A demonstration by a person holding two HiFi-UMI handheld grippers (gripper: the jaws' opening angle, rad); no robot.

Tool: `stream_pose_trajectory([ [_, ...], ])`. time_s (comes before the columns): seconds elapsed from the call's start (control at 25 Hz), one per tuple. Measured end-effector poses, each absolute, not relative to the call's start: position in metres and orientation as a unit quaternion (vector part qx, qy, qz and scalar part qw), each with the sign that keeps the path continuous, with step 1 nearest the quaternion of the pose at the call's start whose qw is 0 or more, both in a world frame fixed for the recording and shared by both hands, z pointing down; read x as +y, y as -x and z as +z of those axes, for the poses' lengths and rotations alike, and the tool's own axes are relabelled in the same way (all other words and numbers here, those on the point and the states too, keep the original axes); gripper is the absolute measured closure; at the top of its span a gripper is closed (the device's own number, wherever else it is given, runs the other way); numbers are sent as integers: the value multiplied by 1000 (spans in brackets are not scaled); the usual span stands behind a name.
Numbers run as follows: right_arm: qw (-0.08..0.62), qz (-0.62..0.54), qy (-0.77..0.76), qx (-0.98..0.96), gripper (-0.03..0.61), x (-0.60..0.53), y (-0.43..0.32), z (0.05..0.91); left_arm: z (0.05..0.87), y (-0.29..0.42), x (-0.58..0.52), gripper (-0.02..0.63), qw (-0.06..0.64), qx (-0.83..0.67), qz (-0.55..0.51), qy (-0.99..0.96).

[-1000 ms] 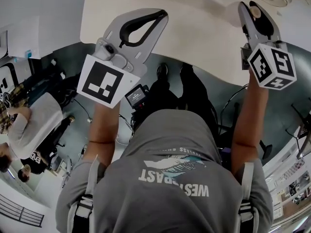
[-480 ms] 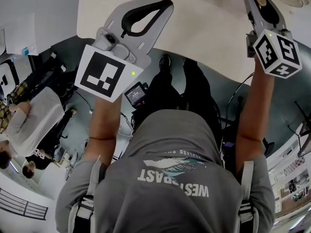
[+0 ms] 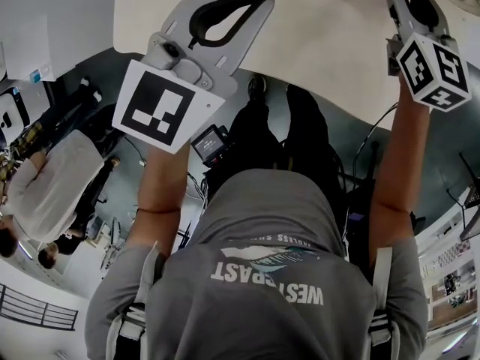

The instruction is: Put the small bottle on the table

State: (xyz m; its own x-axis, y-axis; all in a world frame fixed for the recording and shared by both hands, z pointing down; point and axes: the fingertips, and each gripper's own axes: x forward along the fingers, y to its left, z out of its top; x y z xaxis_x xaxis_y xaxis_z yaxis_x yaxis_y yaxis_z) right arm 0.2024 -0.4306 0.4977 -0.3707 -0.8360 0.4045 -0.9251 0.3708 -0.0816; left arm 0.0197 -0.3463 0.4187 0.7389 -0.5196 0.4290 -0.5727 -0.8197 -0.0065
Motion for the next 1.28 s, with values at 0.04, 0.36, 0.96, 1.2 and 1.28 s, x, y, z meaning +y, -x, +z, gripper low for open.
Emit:
stream_pose_trajectory([
  [0.04, 150, 147, -541, -814, 446, -431, -202, 501, 421, -19, -346, 609, 64, -294, 211, -930],
  [0.36, 140, 106, -546, -819, 446, -442, -201, 509, 441, -21, -349, 609, 68, -292, 214, -930],
  [0.96, 143, 85, -552, -817, 419, -435, -197, 512, 434, -17, -342, 609, 62, -294, 206, -931],
  [1.2, 155, 102, -551, -814, 341, -429, -195, 512, 419, -13, -337, 609, 53, -297, 200, -932],
  [1.28, 158, 105, -556, -809, 333, -426, -198, 513, 415, -11, -335, 609, 50, -299, 198, -932],
])
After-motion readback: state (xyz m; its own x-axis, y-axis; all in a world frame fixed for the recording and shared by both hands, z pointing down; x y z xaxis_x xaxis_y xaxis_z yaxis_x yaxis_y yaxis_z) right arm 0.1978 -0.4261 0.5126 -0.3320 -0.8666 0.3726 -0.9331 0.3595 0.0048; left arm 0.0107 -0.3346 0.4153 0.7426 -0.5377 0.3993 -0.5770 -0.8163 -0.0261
